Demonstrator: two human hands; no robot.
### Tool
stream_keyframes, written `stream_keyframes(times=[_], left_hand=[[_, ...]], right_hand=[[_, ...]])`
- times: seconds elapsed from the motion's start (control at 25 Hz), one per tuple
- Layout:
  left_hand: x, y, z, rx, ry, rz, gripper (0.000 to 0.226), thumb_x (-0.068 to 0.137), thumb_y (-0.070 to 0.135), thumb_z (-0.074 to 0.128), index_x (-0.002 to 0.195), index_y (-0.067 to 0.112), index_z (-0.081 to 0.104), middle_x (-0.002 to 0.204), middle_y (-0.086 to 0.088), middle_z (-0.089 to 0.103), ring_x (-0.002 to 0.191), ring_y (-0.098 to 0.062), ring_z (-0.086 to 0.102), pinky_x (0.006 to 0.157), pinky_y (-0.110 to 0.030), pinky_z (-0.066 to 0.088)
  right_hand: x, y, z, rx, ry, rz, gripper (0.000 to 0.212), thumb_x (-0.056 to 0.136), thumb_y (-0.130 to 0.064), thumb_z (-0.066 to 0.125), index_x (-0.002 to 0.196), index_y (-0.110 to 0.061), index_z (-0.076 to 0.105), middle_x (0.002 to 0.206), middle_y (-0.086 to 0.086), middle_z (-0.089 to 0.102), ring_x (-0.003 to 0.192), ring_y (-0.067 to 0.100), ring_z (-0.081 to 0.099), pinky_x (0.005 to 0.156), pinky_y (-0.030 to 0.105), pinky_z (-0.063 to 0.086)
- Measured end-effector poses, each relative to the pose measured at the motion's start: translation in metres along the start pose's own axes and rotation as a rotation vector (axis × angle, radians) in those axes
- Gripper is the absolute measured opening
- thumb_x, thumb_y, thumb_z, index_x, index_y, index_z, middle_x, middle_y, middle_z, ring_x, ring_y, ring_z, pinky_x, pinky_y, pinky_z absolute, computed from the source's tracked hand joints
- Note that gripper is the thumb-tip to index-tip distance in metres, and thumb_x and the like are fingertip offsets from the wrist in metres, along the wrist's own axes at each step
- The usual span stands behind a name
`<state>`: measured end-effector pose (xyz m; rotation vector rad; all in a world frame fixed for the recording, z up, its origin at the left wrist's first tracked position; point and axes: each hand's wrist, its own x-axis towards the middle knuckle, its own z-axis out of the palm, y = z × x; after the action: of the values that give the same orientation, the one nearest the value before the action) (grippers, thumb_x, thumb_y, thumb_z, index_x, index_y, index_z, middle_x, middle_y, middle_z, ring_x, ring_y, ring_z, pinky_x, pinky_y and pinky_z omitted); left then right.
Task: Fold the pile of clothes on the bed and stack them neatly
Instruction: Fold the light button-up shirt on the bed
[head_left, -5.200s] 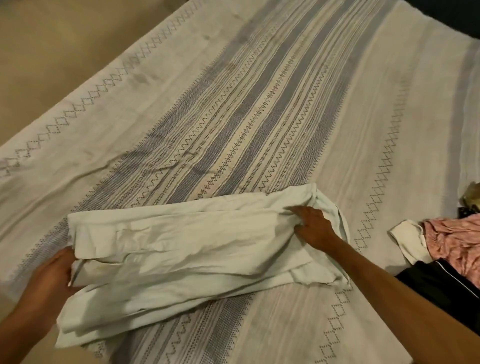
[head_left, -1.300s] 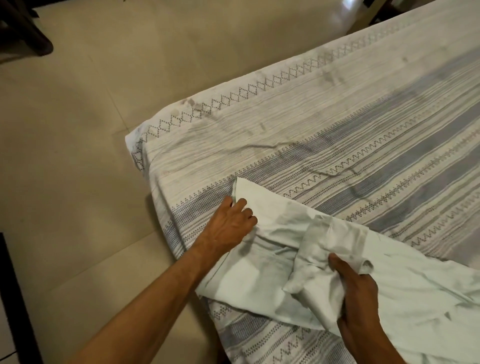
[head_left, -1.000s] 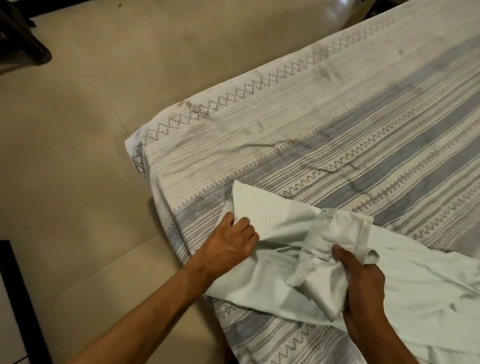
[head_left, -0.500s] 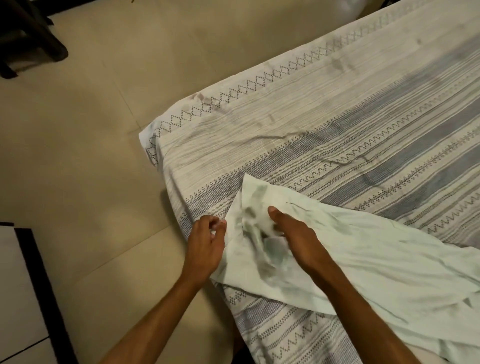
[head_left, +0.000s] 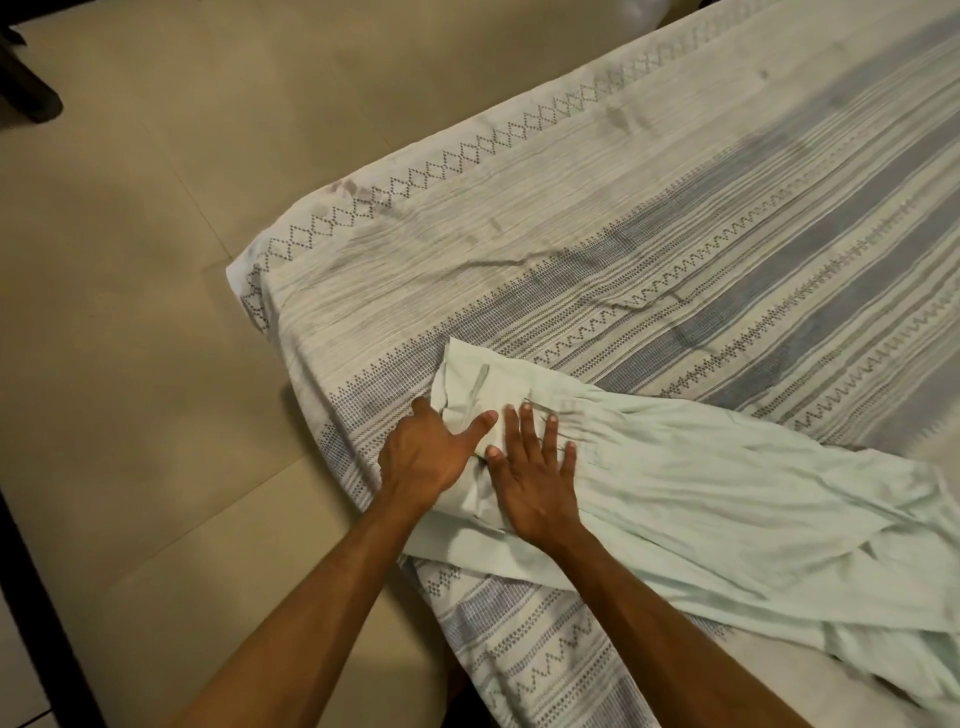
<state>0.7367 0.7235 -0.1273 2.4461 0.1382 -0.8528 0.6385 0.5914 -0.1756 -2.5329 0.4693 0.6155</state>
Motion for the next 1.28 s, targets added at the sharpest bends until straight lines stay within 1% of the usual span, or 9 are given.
stream_keyframes(times=[0.12, 0.32, 0.44, 0.6, 0.68, 0.76, 0.88, 1.04, 1.28], left_hand=[[-0.005, 0.002, 0.02, 0.07, 0.104, 0.086, 0.085, 0.085, 0.074, 0.065, 0.133, 0.007, 0.044, 0.117, -0.018, 0.07, 0.11, -0.041, 0.067, 0.084, -0.044, 0.052], [-0.004, -0.003, 0.027, -0.228, 0.21, 0.178, 0.042, 0.095, 0.047, 0.07, 0.112, 0.008, 0.069, 0.103, -0.012, 0.076, 0.097, -0.034, 0.071, 0.076, -0.031, 0.044], [-0.029, 0.03, 0.021, -0.177, 0.279, 0.261, 0.031, 0.099, 0.038, 0.067, 0.109, 0.009, 0.07, 0.1, -0.01, 0.076, 0.091, -0.03, 0.07, 0.075, -0.03, 0.042], [-0.082, 0.106, 0.031, 0.002, 0.169, 0.441, 0.027, 0.096, 0.035, 0.066, 0.11, 0.014, 0.057, 0.085, -0.003, 0.069, 0.069, -0.019, 0.063, 0.061, -0.028, 0.042], [-0.107, 0.148, 0.061, 0.107, 0.07, 0.545, 0.027, 0.095, 0.028, 0.067, 0.11, 0.016, 0.049, 0.082, -0.001, 0.064, 0.067, -0.019, 0.062, 0.057, -0.028, 0.043], [-0.128, 0.182, 0.101, 0.19, 0.024, 0.607, 0.032, 0.093, 0.021, 0.067, 0.117, 0.014, 0.047, 0.083, -0.001, 0.062, 0.072, -0.023, 0.063, 0.064, -0.03, 0.048], [-0.143, 0.215, 0.166, 0.228, -0.02, 0.559, 0.041, 0.096, 0.016, 0.063, 0.134, 0.011, 0.047, 0.09, -0.004, 0.064, 0.085, -0.028, 0.067, 0.072, -0.034, 0.051], [-0.152, 0.24, 0.237, 0.263, -0.104, 0.479, 0.048, 0.1, 0.015, 0.06, 0.145, 0.014, 0.043, 0.129, -0.01, 0.068, 0.119, -0.03, 0.067, 0.099, -0.041, 0.055], [-0.155, 0.252, 0.276, 0.345, -0.109, 0.433, 0.046, 0.102, 0.021, 0.059, 0.142, 0.008, 0.04, 0.124, -0.013, 0.067, 0.113, -0.031, 0.068, 0.092, -0.037, 0.055]], right_hand=[[0.002, 0.009, -0.004, 0.011, -0.035, -0.034, 0.063, 0.109, -0.053, 0.015, 0.16, -0.038, -0.019, 0.164, -0.014, -0.032, 0.147, 0.017, -0.041, 0.123, 0.053, -0.017], [-0.016, 0.01, -0.027, 0.145, -0.112, -0.097, 0.065, 0.113, -0.039, 0.032, 0.166, -0.025, -0.003, 0.173, -0.004, -0.009, 0.159, 0.021, -0.013, 0.128, 0.05, -0.003], [-0.044, 0.015, -0.055, 0.807, -0.094, 0.01, 0.053, 0.112, -0.035, 0.042, 0.162, -0.024, 0.03, 0.17, -0.005, 0.027, 0.157, 0.012, 0.021, 0.129, 0.034, 0.016], [-0.075, 0.045, -0.095, 1.505, -0.115, 0.262, 0.036, 0.108, -0.049, 0.042, 0.133, -0.035, 0.064, 0.127, -0.016, 0.07, 0.117, -0.001, 0.065, 0.102, 0.026, 0.052], [-0.085, 0.077, -0.106, 1.675, -0.082, 0.377, 0.053, 0.103, -0.061, 0.045, 0.133, -0.026, 0.069, 0.129, 0.002, 0.073, 0.123, 0.02, 0.067, 0.112, 0.045, 0.048], [-0.097, 0.112, -0.114, 1.824, -0.011, 0.441, 0.06, 0.101, -0.06, 0.05, 0.137, -0.016, 0.067, 0.132, 0.012, 0.071, 0.127, 0.029, 0.064, 0.117, 0.05, 0.043], [-0.118, 0.166, -0.13, 1.928, 0.013, 0.499, 0.06, 0.1, -0.059, 0.051, 0.136, -0.014, 0.068, 0.13, 0.015, 0.071, 0.125, 0.032, 0.066, 0.112, 0.048, 0.048], [-0.134, 0.23, -0.142, 1.918, 0.042, 0.545, 0.052, 0.102, -0.056, 0.049, 0.13, -0.017, 0.069, 0.121, 0.009, 0.076, 0.111, 0.025, 0.073, 0.09, 0.036, 0.056], [-0.133, 0.259, -0.139, 1.888, 0.057, 0.564, 0.041, 0.105, -0.046, 0.053, 0.132, -0.019, 0.068, 0.12, 0.001, 0.077, 0.115, 0.017, 0.07, 0.095, 0.029, 0.054]])
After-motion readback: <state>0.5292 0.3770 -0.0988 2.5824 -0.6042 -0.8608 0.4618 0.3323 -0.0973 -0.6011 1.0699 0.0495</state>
